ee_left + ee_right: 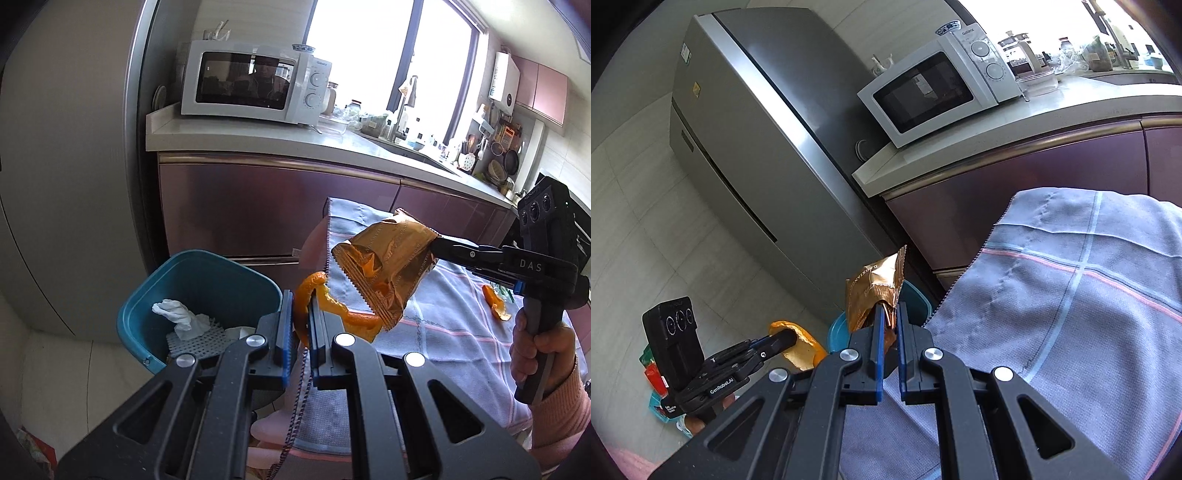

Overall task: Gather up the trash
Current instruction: 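Carry the orange peel with left tool to the teal bin while right tool carries the wrapper, then open left tool over the teal bin while right tool drops the gold wrapper in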

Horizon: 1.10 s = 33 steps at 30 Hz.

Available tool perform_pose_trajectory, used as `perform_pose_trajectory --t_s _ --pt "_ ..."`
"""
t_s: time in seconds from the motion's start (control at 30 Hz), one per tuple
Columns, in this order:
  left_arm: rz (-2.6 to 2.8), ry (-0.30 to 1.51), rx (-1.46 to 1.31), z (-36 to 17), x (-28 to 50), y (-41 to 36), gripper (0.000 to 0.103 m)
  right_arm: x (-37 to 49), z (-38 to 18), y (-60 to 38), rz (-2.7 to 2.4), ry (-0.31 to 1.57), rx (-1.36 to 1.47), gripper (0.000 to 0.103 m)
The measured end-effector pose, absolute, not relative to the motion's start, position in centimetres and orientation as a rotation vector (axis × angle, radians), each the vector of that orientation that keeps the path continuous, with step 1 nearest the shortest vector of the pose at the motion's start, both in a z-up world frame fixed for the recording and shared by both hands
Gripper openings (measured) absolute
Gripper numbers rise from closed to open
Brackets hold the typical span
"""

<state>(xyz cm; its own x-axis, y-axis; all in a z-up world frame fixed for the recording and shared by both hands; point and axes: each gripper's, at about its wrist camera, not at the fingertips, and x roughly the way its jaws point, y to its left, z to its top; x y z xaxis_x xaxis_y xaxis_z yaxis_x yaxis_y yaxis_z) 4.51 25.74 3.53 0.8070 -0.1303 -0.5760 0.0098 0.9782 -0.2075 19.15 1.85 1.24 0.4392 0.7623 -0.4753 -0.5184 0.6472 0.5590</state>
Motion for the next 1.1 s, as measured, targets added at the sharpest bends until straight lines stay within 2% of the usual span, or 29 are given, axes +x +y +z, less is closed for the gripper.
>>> perform_pose_trajectory --t_s 0.47,1.1 --pt "0.036 0.647 -0.226 2.5 6.1 30.0 0.008 22.2 0.6 6.1 0.838 0.825 0.329 0.005" --pt "0.118 0.739 -0.273 -2.7 10.2 33.1 0.008 24.9 -3.0 12.8 0.805 0.937 0.243 0.005"
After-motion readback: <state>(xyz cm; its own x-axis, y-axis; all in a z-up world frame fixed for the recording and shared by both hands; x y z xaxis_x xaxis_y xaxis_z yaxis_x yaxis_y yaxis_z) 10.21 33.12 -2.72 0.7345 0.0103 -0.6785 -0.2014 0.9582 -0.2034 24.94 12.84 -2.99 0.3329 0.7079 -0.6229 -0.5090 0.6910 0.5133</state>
